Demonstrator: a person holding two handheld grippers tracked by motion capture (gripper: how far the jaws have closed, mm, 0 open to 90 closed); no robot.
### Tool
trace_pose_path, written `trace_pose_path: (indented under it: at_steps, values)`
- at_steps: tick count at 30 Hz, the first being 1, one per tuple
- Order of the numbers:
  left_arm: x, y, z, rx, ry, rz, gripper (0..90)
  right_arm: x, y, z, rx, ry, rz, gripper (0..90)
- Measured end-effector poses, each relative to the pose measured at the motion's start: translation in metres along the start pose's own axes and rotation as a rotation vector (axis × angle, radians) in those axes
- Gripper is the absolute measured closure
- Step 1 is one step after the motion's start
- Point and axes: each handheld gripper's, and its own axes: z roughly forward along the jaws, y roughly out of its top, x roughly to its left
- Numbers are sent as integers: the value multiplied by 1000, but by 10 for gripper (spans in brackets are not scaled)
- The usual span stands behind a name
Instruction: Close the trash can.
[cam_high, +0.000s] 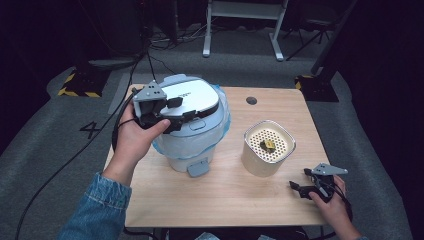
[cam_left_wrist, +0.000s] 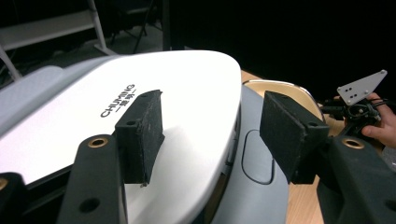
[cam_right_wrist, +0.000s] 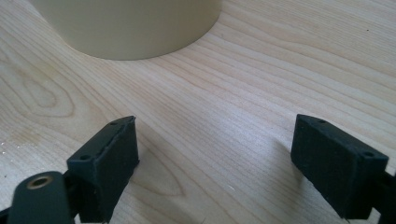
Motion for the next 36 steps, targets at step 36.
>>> trace_pose_path:
  at_steps: [36]
  values:
    - [-8,6,19,120,144,99,556,0,0,0,0,0,0,150]
